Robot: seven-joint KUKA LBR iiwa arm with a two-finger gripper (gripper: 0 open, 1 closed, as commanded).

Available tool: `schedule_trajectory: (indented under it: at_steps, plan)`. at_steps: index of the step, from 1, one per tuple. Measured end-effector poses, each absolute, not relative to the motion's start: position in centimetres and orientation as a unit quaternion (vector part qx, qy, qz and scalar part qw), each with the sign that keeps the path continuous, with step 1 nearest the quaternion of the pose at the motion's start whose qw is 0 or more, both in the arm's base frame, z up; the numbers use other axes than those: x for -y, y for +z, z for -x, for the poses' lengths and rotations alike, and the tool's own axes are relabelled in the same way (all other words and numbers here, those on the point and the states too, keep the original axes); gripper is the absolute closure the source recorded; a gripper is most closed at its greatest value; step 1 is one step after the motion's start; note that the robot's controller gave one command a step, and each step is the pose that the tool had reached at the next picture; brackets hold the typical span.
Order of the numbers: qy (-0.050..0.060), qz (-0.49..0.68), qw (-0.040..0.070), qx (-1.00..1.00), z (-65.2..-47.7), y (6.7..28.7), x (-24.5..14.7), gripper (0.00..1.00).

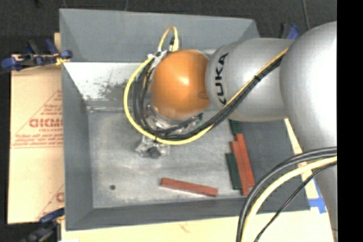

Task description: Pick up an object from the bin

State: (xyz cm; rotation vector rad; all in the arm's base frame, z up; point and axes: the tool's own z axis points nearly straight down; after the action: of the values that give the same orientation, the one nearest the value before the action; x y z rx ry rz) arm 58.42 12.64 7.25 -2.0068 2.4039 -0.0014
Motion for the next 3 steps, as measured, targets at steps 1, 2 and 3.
schedule_trajectory:
  at_steps: [1, 2, 3]
  plan:
    - [0.0, 0.652, 0.001, -0.758, -56.1, 7.6, -7.7, 1.0]
    - [0.0, 0.651, -0.001, -0.759, -51.8, 8.7, -2.1, 1.0]
    - [0.0, 0.653, 0.001, -0.757, -51.9, 8.6, -2.5, 0.0]
